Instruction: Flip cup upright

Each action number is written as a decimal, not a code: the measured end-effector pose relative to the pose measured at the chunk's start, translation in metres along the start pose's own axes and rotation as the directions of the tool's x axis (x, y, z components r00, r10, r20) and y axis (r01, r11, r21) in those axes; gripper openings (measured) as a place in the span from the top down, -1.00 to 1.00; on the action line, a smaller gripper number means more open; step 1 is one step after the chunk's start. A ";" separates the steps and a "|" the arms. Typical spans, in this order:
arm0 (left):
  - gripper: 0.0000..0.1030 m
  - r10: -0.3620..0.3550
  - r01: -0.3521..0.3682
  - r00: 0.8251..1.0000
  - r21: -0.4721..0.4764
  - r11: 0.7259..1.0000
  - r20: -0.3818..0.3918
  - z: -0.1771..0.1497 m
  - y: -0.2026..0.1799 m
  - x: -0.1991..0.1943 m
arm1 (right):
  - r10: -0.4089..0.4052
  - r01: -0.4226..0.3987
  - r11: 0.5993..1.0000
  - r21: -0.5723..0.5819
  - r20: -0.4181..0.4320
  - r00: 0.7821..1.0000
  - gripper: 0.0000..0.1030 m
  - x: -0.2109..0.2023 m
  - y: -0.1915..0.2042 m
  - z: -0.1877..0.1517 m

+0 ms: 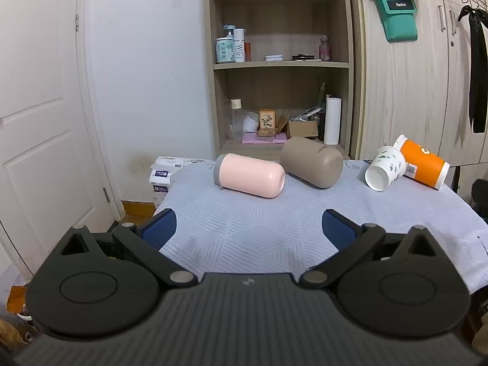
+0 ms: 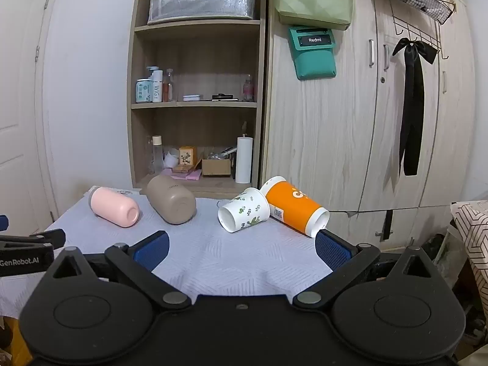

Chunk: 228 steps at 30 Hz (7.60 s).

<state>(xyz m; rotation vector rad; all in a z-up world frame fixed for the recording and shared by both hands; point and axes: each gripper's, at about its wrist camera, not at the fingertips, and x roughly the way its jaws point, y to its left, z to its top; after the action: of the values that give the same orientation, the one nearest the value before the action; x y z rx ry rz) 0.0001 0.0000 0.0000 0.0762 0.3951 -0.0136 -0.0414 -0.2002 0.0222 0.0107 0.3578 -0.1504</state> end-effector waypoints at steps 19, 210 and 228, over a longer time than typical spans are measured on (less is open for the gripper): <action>-1.00 0.010 -0.009 1.000 -0.078 0.997 0.004 -0.001 0.011 -0.003 | -0.018 0.018 1.000 -0.006 0.000 1.000 -1.00 0.003 -0.003 -0.004; -0.12 -0.655 0.552 0.542 -0.364 0.750 -0.527 0.051 -0.104 0.207 | 0.657 -0.475 0.712 0.517 -0.250 0.712 -0.39 0.211 -0.053 -0.033; -0.11 -0.674 0.705 0.598 -0.117 0.700 -0.433 0.041 -0.091 0.153 | 0.610 -0.558 0.790 0.253 -0.241 0.755 -0.36 0.169 -0.030 -0.029</action>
<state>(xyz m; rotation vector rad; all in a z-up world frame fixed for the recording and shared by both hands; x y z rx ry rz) 0.1539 -0.0934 -0.0278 -0.0167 0.8769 -0.8116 0.1007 -0.2537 -0.0637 0.3172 0.6429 0.4604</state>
